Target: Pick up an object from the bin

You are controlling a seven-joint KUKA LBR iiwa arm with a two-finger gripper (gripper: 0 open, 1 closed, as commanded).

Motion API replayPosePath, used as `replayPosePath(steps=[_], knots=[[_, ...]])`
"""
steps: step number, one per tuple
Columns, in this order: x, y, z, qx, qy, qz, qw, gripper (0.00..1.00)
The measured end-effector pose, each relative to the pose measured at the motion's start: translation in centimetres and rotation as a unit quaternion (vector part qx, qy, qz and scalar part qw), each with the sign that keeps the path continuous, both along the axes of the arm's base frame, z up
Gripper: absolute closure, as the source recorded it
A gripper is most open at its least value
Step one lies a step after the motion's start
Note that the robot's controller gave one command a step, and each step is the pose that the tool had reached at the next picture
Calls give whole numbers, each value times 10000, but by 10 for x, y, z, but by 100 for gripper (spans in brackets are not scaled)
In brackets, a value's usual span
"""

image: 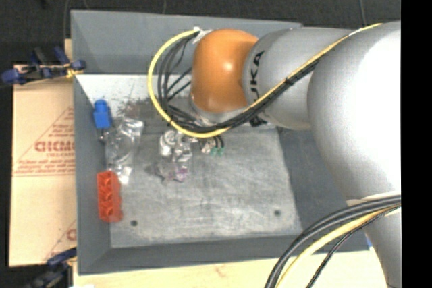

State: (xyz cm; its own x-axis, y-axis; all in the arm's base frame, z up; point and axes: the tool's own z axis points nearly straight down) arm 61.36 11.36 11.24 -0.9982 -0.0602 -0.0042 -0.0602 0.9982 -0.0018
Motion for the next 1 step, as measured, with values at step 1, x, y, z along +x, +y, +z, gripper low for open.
replayPosePath(steps=[1], knots=[[-12, -20, 142, 1, -46, 240, 9997, 100]])
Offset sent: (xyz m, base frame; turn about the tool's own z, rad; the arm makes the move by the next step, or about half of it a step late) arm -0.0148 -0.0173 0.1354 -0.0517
